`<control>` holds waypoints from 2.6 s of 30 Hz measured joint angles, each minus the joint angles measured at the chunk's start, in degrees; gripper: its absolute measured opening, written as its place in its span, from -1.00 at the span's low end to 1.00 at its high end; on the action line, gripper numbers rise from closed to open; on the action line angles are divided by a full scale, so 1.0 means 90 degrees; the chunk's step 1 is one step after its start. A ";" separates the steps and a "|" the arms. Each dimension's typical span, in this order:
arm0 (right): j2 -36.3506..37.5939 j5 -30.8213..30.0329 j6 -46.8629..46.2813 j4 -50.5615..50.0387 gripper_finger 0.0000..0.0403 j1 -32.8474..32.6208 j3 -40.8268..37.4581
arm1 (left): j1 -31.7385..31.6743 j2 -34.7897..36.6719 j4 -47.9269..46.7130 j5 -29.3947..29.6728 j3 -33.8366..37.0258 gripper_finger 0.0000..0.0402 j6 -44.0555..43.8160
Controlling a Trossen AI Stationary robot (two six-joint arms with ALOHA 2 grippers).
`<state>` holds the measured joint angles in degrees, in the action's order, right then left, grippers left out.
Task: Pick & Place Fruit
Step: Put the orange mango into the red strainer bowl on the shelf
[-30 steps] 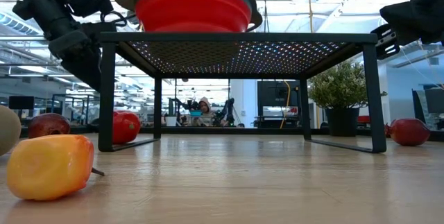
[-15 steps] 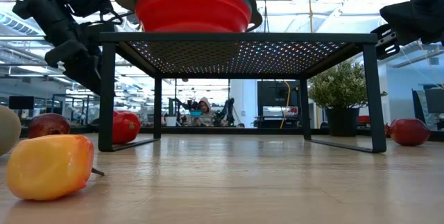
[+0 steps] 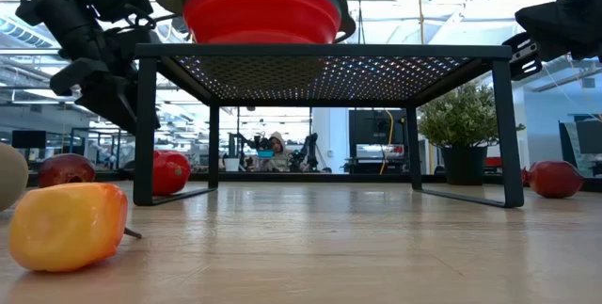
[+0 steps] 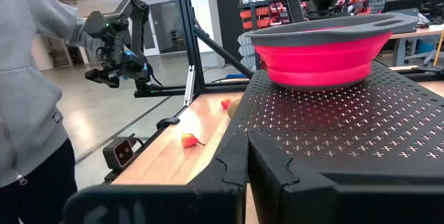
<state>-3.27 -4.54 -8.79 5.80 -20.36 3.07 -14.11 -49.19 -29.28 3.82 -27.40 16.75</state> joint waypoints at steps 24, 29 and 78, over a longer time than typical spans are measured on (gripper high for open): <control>0.0000 0.0007 0.0001 0.0001 -1.00 0.0000 0.0000 | 0.0000 -0.0421 0.0324 -0.1165 0.0000 0.55 0.2178; -0.0002 0.0007 -0.0023 0.0002 -1.00 0.0000 -0.0002 | 0.0000 -0.0795 0.0864 -0.1258 0.0000 0.55 0.2174; -0.0002 0.0007 -0.0331 0.0384 -1.00 0.0000 -0.0001 | 0.0294 -0.2224 0.1666 -0.2093 0.0000 0.55 0.2503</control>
<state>-3.29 -4.47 -11.77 9.26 -20.36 3.06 -11.46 -69.21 -14.28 -15.01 -27.40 39.28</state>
